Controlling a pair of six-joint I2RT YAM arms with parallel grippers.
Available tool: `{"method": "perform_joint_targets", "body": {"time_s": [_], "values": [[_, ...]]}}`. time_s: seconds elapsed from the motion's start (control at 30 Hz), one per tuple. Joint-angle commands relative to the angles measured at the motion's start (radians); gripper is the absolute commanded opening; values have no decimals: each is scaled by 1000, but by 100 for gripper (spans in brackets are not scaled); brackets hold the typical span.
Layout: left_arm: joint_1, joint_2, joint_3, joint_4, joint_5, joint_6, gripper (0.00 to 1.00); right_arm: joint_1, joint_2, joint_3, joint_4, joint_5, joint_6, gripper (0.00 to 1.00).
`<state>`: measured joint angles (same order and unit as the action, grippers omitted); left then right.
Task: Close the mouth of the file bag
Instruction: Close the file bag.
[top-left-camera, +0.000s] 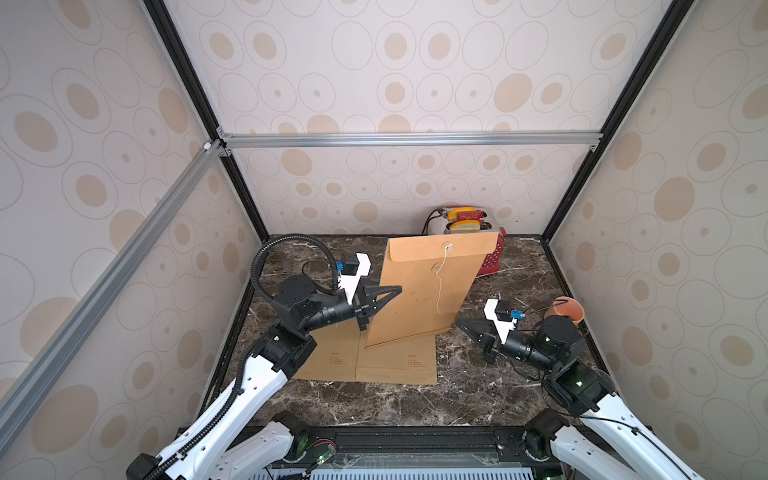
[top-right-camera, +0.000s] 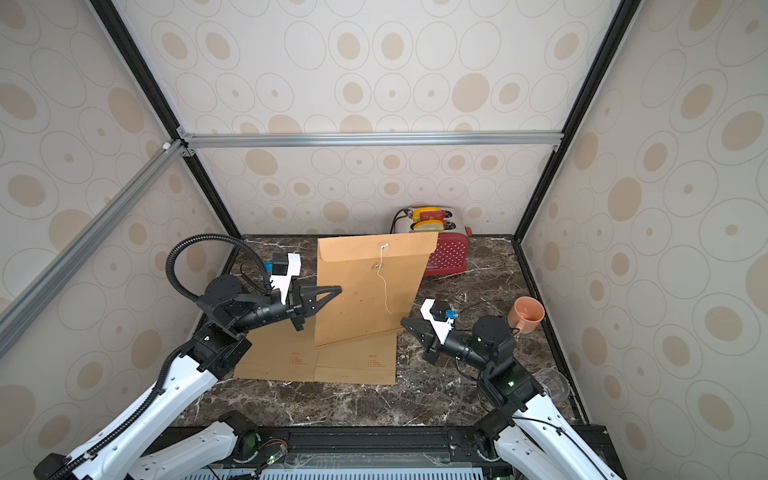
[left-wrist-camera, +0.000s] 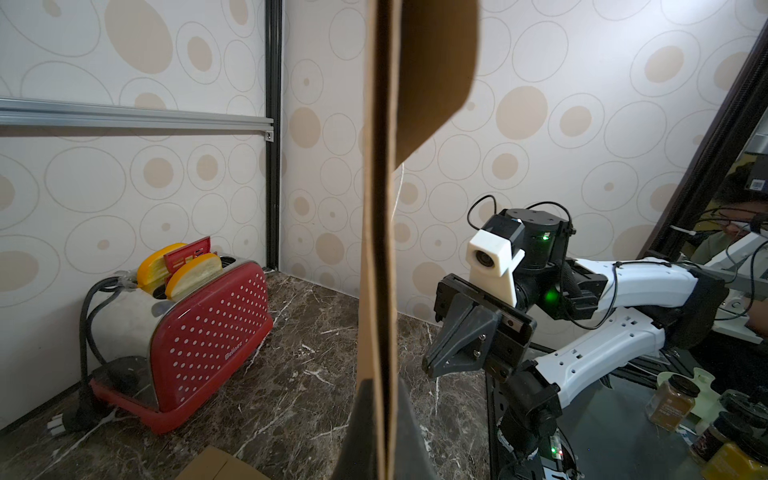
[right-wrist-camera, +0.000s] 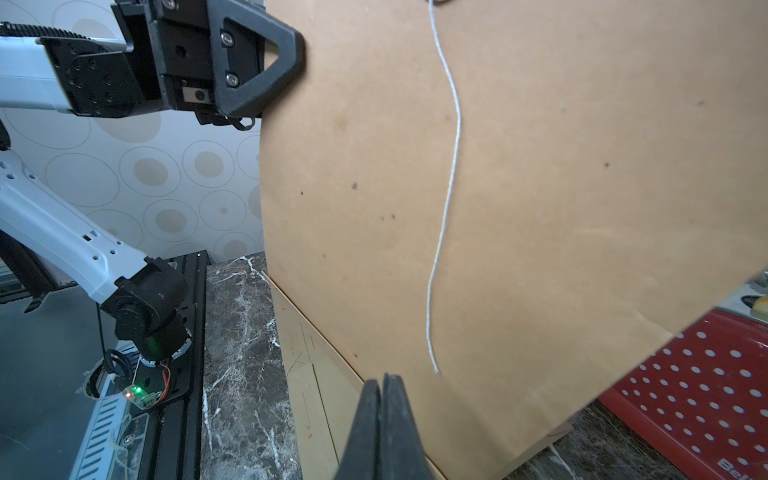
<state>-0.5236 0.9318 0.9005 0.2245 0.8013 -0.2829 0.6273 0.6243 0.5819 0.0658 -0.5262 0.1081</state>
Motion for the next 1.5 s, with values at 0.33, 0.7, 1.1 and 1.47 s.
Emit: {"method": "perform_joint_targets", "body": {"time_s": [0.33,0.7,1.1,1.47], "values": [[-1,-4,-9,45,-21,90,0,6,200,193,111,28,-246,38],[-2,-12,-21,70,-6,64,0,6,311,306,285,-50,-188,52],[-3,-6,-17,75,4,49,0,7,406,419,301,-166,-90,45],[-1,-2,-17,84,-5,32,0,11,407,372,343,-239,-17,37]]}}
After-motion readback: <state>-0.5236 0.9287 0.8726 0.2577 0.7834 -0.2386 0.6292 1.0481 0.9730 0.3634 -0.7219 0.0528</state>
